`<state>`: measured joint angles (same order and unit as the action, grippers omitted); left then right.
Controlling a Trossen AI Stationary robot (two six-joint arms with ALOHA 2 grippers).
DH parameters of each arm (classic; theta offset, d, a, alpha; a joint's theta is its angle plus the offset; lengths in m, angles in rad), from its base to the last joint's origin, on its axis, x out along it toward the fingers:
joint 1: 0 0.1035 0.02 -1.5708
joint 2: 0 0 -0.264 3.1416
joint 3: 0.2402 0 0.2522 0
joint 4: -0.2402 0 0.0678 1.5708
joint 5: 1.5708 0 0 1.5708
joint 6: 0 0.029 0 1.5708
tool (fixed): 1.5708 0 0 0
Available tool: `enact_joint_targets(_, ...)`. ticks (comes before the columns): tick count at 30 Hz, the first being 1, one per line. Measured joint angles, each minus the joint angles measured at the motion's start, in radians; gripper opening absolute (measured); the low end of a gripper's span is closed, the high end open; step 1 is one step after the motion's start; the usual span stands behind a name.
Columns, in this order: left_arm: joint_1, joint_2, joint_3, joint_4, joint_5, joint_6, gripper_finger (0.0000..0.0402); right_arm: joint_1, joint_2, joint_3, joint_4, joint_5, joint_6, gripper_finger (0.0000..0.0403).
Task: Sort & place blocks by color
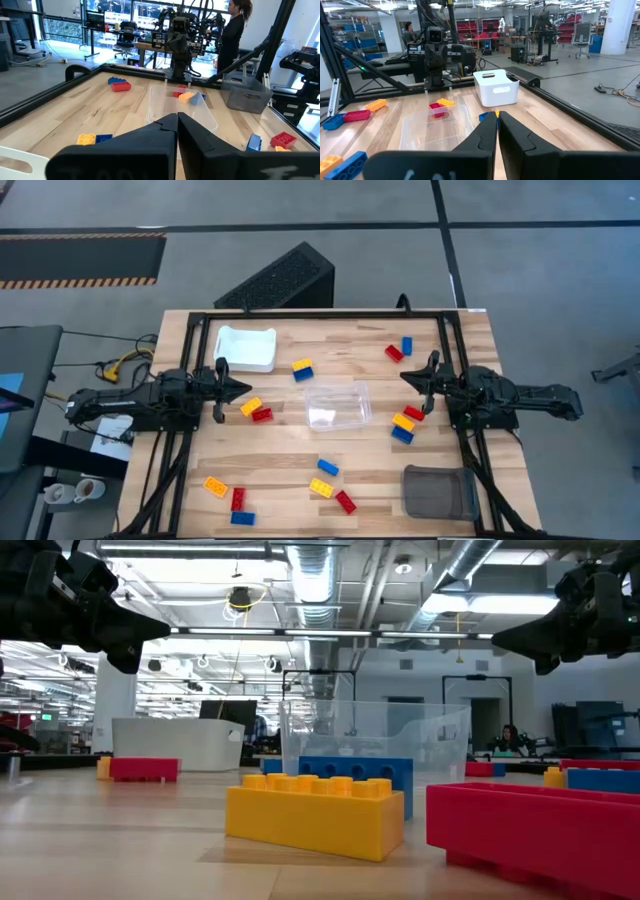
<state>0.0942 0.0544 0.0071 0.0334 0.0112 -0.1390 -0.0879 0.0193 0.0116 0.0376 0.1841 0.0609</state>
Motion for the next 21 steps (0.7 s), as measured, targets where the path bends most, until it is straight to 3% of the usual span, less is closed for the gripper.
enact_joint_targets(21, 0.0, 0.0, 0.0, 0.0, 0.0, 0.022, 0.0, 0.0, 0.0, 0.0, 0.0, 0.0, 0.0, 0.0043)
